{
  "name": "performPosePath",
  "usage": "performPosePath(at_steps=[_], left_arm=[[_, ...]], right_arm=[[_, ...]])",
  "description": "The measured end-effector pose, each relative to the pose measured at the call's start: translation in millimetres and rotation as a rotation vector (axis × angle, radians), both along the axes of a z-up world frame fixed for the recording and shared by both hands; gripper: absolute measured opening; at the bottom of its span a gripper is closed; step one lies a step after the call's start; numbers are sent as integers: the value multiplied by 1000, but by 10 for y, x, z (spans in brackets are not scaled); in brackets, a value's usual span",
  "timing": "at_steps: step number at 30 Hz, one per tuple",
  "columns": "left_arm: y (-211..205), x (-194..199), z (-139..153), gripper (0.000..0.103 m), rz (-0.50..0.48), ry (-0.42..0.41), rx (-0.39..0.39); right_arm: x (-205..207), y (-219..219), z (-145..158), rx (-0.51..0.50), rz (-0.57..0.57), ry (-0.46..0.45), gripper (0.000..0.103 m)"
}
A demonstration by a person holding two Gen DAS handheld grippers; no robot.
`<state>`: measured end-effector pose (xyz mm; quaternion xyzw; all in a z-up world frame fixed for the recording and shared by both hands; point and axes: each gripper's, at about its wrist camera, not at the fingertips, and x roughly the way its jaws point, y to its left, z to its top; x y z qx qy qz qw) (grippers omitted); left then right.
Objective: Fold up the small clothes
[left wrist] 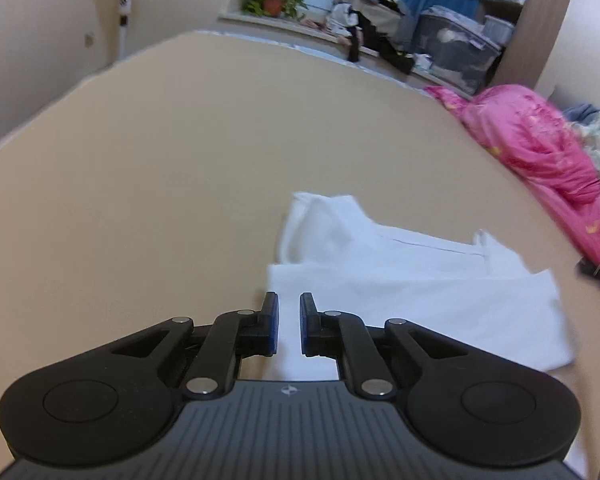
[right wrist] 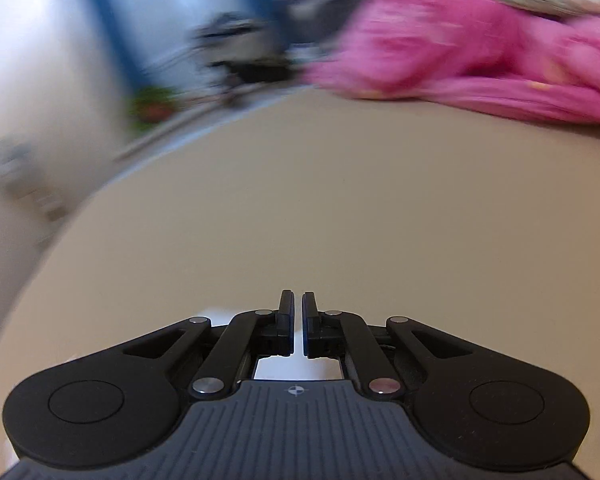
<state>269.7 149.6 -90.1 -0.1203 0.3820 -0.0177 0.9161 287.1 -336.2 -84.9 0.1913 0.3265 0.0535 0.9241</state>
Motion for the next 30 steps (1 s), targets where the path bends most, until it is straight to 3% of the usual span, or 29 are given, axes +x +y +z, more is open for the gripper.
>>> performPosePath(at_steps=[2, 4, 6, 8, 10, 11, 14, 17, 21, 23, 27, 30], left_arm=[[-96, 73, -184, 10, -45, 98, 50], [-144, 88, -329, 13, -28, 160, 132], [-122, 26, -256, 13, -21, 114, 109], [-126, -17, -271, 19, -28, 79, 141], [-130, -10, -423, 23, 5, 160, 229], [-105, -54, -415, 23, 31, 166, 245], [-52, -319, -65, 25, 45, 58, 218], [-77, -692, 342, 29, 46, -40, 240], [-85, -1302, 707, 30, 28, -68, 228], [-120, -1677, 809, 36, 23, -64, 193], [-222, -2359, 740, 37, 0, 16, 115], [-320, -2774, 470, 37, -32, 91, 151]], right_arm=[[-137, 133, -166, -58, 91, 79, 6], [-177, 91, -511, -143, 29, 279, 0], [-364, -58, -509, -49, -31, 227, 0], [-496, -40, -475, -112, -26, 203, 0], [-568, -29, -493, -245, -103, 328, 12], [-645, -59, -465, -247, -156, 374, 12], [-1084, -209, -141, -85, -240, 316, 12], [-1545, -112, 226, -118, -189, 203, 21], [-2033, -171, 477, -68, -172, 97, 27], [-2340, -265, 471, -20, -194, 82, 27], [-2706, -307, 284, 22, -197, 150, 27], [-2917, -329, 100, 10, -142, 287, 27]])
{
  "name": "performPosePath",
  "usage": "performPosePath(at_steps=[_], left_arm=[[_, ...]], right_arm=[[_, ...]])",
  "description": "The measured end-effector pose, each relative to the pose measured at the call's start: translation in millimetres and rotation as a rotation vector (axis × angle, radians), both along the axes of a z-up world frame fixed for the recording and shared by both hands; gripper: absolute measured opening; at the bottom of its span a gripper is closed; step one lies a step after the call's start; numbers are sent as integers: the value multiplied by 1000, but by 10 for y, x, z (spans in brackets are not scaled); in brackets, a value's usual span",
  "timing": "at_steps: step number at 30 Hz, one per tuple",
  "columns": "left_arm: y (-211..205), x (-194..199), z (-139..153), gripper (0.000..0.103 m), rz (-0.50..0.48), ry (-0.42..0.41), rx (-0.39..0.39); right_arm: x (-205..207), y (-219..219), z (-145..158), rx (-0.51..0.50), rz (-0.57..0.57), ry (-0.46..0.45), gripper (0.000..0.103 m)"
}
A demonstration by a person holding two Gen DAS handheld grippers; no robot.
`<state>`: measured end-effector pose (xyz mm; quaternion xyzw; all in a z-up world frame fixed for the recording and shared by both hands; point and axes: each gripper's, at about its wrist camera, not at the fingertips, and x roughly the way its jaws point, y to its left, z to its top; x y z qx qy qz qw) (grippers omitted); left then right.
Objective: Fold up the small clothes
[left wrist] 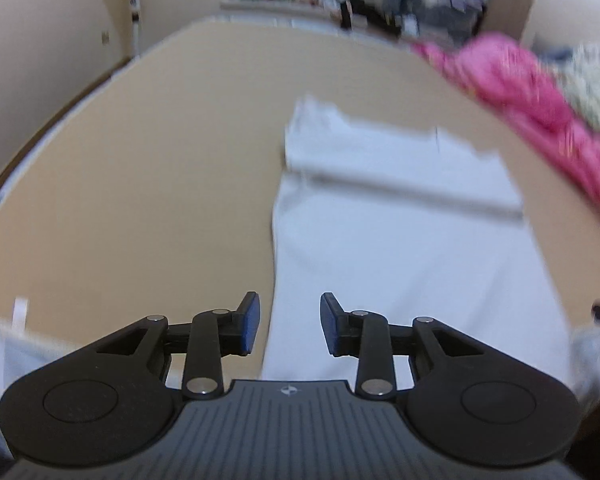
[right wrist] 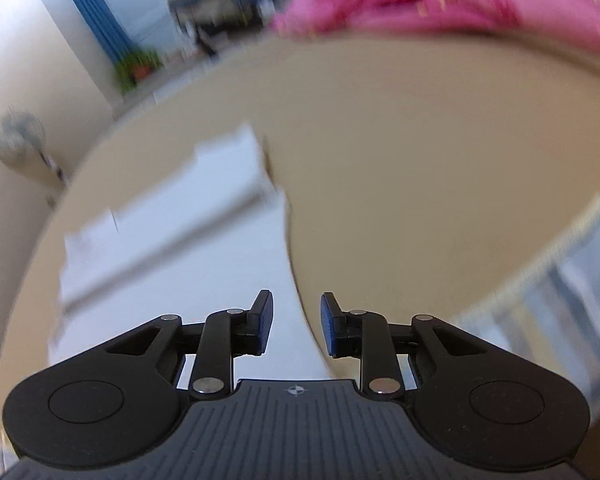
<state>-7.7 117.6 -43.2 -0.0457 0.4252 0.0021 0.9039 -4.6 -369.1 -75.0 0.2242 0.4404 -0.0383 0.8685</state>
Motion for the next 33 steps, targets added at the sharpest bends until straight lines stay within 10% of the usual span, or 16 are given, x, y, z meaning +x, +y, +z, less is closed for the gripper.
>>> performPosePath(at_steps=[9, 33], left_arm=[[41, -234, -497, 37, 69, 120, 37], [42, -136, -753, 37, 120, 187, -27]], right_arm=[[-93, -114, -300, -2, 54, 165, 28], [-71, 23, -525, -55, 116, 218, 37]])
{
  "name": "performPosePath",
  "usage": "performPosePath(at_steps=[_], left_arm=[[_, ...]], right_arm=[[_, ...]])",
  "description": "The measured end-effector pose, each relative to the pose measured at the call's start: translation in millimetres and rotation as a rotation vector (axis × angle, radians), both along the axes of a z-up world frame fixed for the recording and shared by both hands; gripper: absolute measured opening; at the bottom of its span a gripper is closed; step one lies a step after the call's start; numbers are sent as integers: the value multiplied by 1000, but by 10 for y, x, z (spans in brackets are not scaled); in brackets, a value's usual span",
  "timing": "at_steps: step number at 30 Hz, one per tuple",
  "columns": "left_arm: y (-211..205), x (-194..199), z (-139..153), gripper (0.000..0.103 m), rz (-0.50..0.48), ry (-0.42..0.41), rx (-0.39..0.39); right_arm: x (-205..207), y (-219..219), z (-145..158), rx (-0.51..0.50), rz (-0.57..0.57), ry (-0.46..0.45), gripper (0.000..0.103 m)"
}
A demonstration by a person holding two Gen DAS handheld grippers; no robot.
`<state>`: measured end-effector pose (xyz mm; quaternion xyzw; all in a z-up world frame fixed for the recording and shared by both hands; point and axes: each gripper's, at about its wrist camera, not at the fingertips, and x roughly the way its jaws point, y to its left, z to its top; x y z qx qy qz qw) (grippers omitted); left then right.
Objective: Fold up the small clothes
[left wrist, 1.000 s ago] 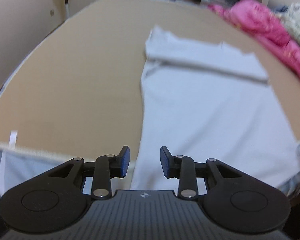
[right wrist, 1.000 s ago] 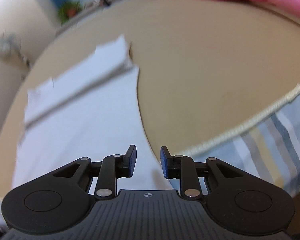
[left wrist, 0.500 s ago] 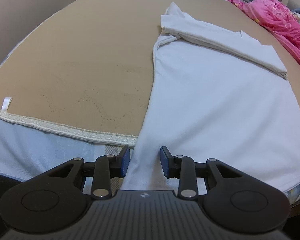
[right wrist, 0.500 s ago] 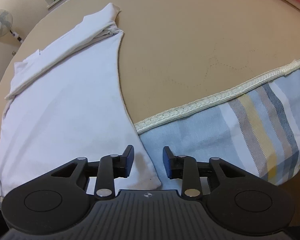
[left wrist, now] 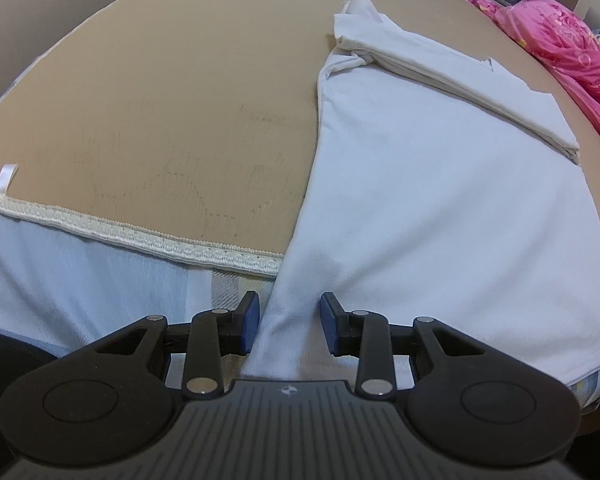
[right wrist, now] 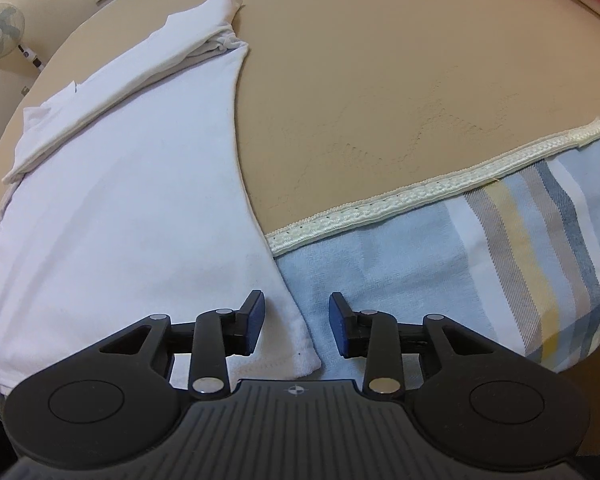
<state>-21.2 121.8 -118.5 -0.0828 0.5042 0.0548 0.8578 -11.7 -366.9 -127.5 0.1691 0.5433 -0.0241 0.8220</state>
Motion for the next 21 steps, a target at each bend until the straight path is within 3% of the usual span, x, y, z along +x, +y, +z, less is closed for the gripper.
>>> performPosePath(at_steps=[13, 18, 21], left_arm=[[11, -15, -12, 37, 16, 21, -14], [12, -14, -6, 36, 16, 22, -15], [79, -20, -11, 22, 34, 23, -76]], right_arm=[[-12, 205, -6, 6, 128, 5, 38], [-25, 180, 4, 11, 131, -2, 13], [-39, 143, 8, 29, 119, -5, 9]])
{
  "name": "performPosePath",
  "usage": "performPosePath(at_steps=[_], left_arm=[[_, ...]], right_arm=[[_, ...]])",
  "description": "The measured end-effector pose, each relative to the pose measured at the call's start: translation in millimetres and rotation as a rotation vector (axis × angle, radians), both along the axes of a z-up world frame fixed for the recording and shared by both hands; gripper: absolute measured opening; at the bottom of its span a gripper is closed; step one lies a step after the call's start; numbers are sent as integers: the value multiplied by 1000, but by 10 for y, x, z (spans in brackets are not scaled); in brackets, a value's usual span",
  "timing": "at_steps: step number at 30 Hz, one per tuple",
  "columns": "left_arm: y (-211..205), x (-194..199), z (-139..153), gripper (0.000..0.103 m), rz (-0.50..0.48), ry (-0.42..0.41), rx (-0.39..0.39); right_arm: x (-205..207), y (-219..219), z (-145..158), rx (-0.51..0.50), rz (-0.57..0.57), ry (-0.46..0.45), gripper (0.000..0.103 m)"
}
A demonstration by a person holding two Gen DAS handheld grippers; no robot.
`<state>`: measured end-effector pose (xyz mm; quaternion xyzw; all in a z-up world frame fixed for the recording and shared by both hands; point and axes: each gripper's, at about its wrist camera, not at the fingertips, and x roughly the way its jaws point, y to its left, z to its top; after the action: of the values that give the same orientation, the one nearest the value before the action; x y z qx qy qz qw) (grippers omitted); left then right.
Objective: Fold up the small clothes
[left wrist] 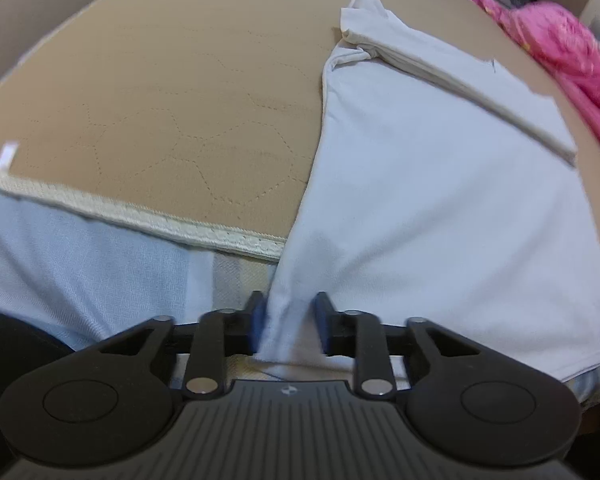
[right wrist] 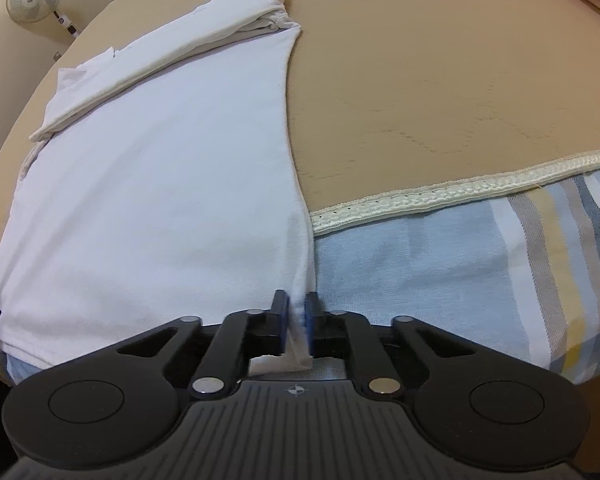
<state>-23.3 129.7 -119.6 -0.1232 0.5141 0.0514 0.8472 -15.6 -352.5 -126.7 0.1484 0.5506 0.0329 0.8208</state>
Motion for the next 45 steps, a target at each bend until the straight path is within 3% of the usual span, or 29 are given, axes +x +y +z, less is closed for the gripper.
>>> performPosePath(at_steps=[3, 5, 9, 14, 15, 16, 20, 26, 45], left_arm=[[209, -21, -32, 17, 80, 16, -133], [271, -22, -53, 17, 104, 28, -167], [157, -9, -43, 18, 66, 32, -107], [131, -14, -44, 16, 57, 29, -85], [121, -17, -40, 8, 55, 27, -78], [120, -26, -34, 7, 49, 21, -74], [89, -75, 15, 7, 41, 0, -60], [127, -67, -30, 9, 57, 30, -81], [119, -64, -40, 12, 62, 38, -65]], right_arm=[[-6, -27, -4, 17, -13, 5, 11], [-4, -23, -10, 18, -14, 9, 12], [8, -3, -24, 5, -6, 18, 12], [-1, -7, -12, 11, -9, 16, 10], [-5, -7, -11, 9, -7, 13, 9], [-10, -12, -6, 8, -7, 8, 7], [-57, -112, 94, 82, -44, -39, 6], [-58, -17, -13, -10, -11, 18, 12], [-26, 43, -11, -23, 26, 21, 20]])
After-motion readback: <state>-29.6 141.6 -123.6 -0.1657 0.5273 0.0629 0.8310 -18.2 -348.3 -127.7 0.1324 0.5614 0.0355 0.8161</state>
